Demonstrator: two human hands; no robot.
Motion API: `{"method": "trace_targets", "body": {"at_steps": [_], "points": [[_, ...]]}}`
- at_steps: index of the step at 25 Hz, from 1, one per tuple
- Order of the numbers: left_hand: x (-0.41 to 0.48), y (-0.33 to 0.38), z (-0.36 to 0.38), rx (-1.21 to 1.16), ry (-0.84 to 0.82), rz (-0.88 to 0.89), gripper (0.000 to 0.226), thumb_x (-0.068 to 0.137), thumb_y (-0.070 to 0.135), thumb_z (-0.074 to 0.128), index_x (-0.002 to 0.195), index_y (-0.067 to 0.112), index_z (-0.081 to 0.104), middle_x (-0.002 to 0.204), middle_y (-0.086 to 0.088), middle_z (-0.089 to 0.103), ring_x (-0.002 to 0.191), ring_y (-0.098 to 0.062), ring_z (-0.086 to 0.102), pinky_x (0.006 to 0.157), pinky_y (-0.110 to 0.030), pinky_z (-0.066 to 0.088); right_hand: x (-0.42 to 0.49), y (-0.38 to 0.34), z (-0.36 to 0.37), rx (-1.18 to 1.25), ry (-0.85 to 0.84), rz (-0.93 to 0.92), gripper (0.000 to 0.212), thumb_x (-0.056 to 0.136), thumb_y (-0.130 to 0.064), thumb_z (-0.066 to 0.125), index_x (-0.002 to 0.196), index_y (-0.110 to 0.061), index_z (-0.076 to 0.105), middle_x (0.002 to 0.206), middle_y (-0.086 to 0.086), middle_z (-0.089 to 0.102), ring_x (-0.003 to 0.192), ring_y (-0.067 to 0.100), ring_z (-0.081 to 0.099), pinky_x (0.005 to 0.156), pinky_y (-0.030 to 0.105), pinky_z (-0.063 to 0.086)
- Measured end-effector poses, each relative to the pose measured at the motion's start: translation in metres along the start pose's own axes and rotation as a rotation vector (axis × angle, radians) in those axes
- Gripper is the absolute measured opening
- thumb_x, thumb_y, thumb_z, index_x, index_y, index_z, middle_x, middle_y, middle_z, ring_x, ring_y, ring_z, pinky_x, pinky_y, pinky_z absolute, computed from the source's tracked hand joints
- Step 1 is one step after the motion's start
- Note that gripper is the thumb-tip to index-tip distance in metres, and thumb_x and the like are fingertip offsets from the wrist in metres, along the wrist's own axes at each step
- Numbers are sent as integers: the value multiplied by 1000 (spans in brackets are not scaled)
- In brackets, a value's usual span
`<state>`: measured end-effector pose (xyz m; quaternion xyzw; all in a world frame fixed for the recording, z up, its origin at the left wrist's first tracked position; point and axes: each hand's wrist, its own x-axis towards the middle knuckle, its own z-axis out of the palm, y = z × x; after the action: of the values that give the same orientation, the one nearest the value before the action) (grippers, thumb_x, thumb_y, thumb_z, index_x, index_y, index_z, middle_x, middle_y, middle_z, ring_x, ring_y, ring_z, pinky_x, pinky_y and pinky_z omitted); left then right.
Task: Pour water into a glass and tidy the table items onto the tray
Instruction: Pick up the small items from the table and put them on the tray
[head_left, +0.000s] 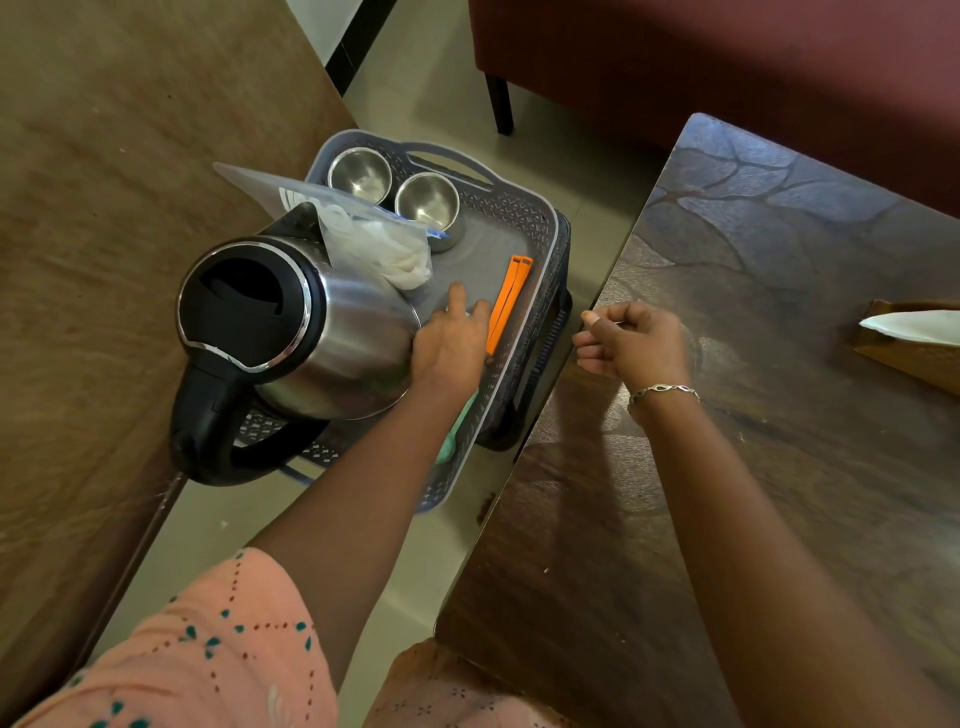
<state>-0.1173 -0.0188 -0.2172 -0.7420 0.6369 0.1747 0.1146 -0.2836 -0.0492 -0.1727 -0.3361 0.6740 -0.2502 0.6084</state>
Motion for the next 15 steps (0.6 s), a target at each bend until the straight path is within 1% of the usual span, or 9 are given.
{"method": "trace_targets", "body": {"at_steps": [4,7,9,10,11,12,13,14,15], "points": [[-3,-3,-3,4,-60,41,50,83,17,66,126,11,42,138,-13,35,108,-31,53,80,-39,49,-6,2,-3,-32,6,-13,17,89,-11,58,73,-16,55,67,5,62,55,12,59,54,21,54],[-5,-3,-4,-4,-46,34,44,85,9,60,126,9,42,135,-13,37,107,-31,53,81,-38,49,-15,6,-7,-15,5,-16,16,89,-11,57,73,-15,56,65,4,61,50,7,59,49,17,53],[-14,-4,-4,-18,-20,29,50,85,5,58,131,10,38,137,-13,36,107,-29,54,81,-37,49,-21,6,-8,-21,1,-20,17,89,-11,57,73,-16,55,65,4,61,51,7,59,49,17,53],[-19,-6,-3,-17,42,50,53,83,5,61,131,10,39,135,-11,39,105,-27,57,79,-35,50,-24,6,-7,-65,12,-42,18,89,-12,57,72,-17,55,65,3,61,55,10,60,53,21,54],[-27,-9,-2,2,119,79,54,78,7,67,127,12,45,130,-9,46,100,-24,60,74,-32,52,-27,8,-7,-156,38,-85,16,89,-14,58,73,-17,56,66,1,61,60,13,60,58,26,55],[-36,-10,-8,35,184,90,55,72,11,73,122,14,50,125,-7,53,95,-20,64,69,-29,53,-31,6,-6,-281,84,-146,12,88,-16,58,77,-16,58,69,0,61,65,16,60,63,32,54],[-44,-12,-12,50,221,113,55,72,13,73,122,14,51,124,-8,54,95,-21,64,69,-28,53,-36,4,-7,-404,123,-216,6,88,-18,59,84,-14,60,74,1,62,70,18,60,67,35,53],[-56,-14,-17,18,166,115,55,77,11,67,128,10,46,128,-12,51,102,-25,61,74,-32,53,-42,2,-8,-523,161,-279,10,88,-20,59,94,-12,61,84,3,63,78,20,60,72,37,52],[-69,-17,-22,-2,113,139,55,80,6,60,131,5,41,132,-17,47,107,-33,58,77,-38,52,-48,-1,-9,-616,186,-329,19,88,-21,58,104,-11,60,98,7,62,87,22,59,76,36,50]]}}
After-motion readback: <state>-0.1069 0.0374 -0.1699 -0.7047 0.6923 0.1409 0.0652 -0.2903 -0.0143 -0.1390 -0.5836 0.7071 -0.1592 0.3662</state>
